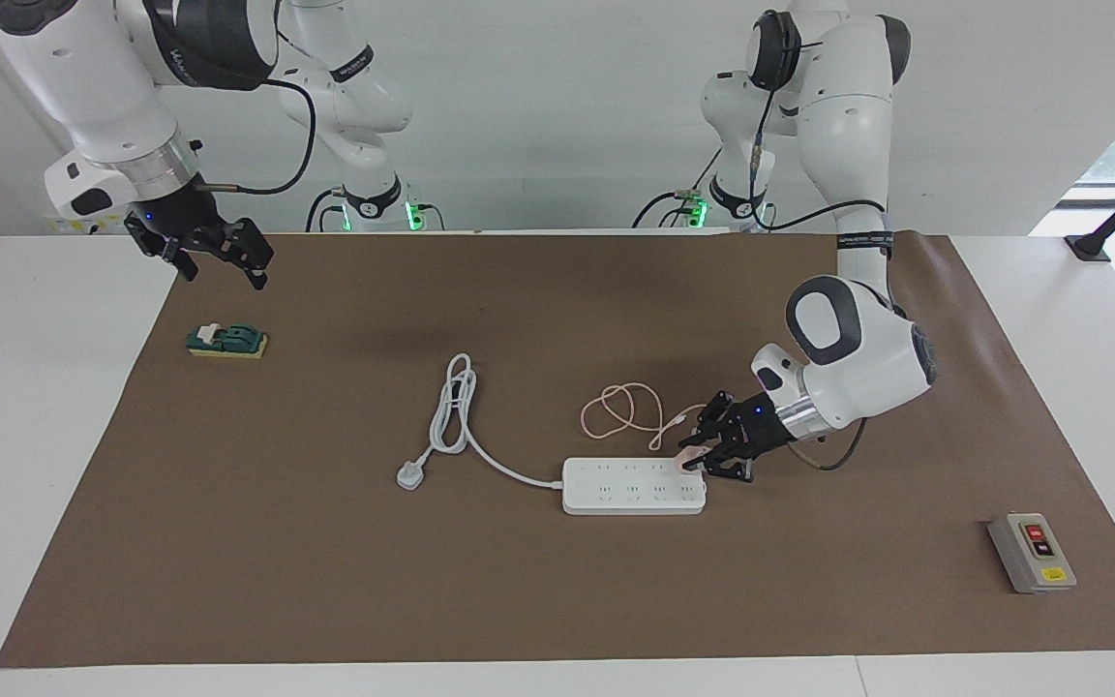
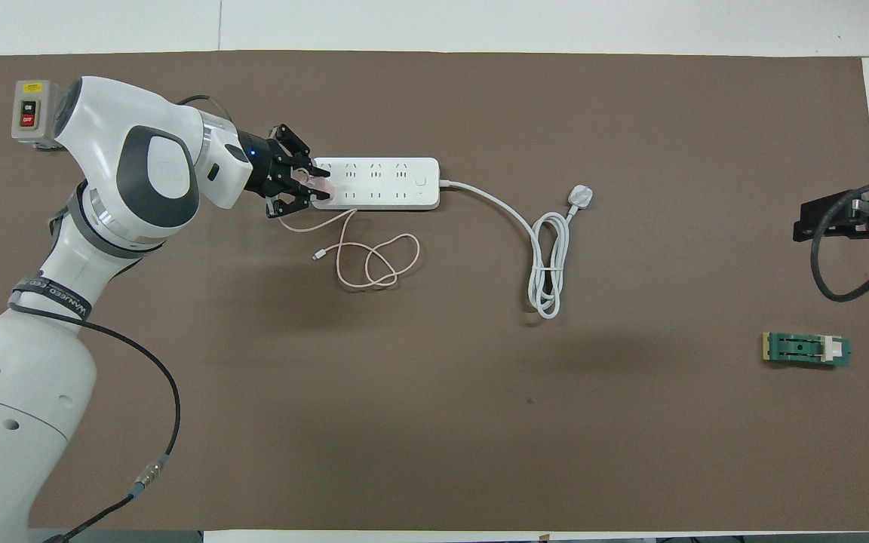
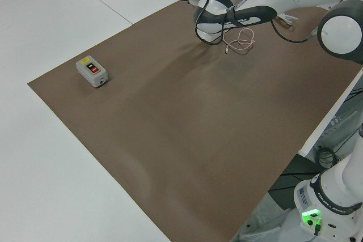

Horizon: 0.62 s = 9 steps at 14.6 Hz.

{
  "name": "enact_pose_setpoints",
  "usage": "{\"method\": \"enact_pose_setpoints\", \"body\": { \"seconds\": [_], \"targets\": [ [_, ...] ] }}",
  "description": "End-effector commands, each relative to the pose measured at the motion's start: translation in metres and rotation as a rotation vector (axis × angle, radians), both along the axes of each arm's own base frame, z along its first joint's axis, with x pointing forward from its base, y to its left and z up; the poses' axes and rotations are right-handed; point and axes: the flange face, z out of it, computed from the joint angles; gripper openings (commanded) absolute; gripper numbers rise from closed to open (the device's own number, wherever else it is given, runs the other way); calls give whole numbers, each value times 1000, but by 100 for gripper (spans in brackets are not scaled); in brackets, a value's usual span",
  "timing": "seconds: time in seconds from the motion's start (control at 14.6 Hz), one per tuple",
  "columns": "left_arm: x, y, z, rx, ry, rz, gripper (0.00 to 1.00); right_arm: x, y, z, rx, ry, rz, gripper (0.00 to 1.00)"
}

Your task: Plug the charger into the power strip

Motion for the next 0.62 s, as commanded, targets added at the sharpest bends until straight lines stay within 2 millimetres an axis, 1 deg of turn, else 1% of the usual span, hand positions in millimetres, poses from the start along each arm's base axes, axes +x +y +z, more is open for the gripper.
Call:
{"method": "enact_pose_setpoints", "body": {
  "seconds": [0.0, 0.14, 0.27, 0.48, 0.55],
  "targets": [
    [17, 18, -37, 111, -75, 30, 0, -4, -2, 3, -17, 11, 12, 100],
    [17, 16, -38, 126, -80, 21, 0, -4, -2, 3, -17, 11, 12, 100],
    [16, 10, -41, 143, -104, 10, 0, -4, -3, 3, -18, 11, 12, 100],
    [17, 11, -42, 180, -148, -36, 0, -4, -2, 3, -17, 11, 12, 100],
    [16, 5, -43, 185, -155, -48, 0, -4, -2, 3, -17, 11, 12, 100]
  ]
}}
